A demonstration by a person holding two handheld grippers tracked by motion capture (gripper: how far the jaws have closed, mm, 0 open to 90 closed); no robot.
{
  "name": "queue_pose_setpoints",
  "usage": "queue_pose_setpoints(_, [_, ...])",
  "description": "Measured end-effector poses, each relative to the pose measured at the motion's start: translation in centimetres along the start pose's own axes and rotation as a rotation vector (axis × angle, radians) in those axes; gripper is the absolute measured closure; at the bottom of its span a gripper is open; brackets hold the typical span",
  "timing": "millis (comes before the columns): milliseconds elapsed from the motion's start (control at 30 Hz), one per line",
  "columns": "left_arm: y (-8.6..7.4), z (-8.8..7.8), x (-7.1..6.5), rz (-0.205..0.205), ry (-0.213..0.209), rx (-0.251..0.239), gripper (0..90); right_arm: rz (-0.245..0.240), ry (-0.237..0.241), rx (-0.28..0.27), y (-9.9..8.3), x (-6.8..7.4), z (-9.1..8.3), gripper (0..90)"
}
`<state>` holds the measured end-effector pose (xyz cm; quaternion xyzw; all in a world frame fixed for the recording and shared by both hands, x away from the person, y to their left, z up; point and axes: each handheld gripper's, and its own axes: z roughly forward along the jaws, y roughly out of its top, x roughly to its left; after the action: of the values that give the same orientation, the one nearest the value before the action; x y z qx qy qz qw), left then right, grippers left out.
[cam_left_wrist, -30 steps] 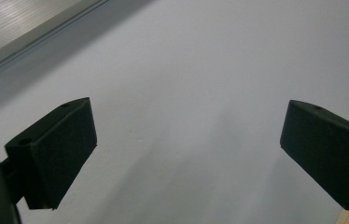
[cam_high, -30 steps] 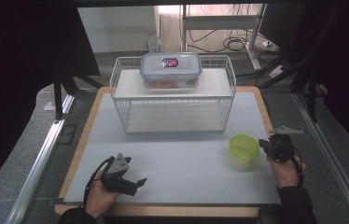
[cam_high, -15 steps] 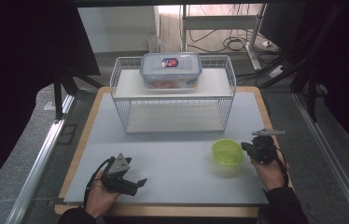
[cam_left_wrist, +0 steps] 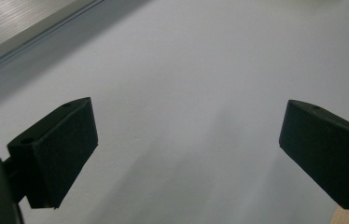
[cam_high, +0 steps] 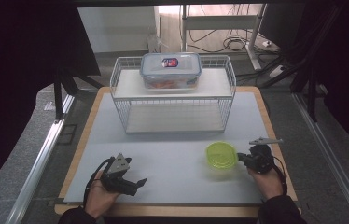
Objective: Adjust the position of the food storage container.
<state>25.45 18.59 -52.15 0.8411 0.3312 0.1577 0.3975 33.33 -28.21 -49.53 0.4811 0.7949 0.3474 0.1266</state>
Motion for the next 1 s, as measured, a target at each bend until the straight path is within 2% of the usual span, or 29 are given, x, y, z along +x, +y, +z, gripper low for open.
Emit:
queue_pose_setpoints(67, [0.0, 0.0, 0.0, -0.001, 0.001, -0.002, 4.4, -0.007, 0.015, 0.013, -0.1, 0.3, 0.1, 89.7])
queue_pose_setpoints(133, [0.0, -0.1, 0.0, -0.002, 0.001, -0.003, 4.4, -0.038, 0.027, 0.028, -0.3, 1.3, 0.5, 89.8])
queue_pose_setpoints(500, [0.0, 0.0, 0.0, 0.001, -0.001, 0.001, 4.5, -0.052, 0.087, 0.048, 0.0, 2.8, 1.9, 89.7])
queue_pose_setpoints(733, [0.0, 0.0, 0.0, 0.006, -0.002, 0.005, 4.7, -0.059, 0.128, 0.033, 0.6, 3.8, 3.0, 89.8])
queue_pose_setpoints(767, [0.0, 0.1, -0.1, 0.007, -0.002, 0.006, 4.7, -0.073, 0.135, 0.026, 0.8, 4.1, 3.4, 89.8])
queue_pose_setpoints(1000, [0.0, 0.2, -0.1, 0.008, -0.002, 0.012, 4.7, -0.093, 0.145, 0.026, 1.8, 4.8, 4.8, 89.8])
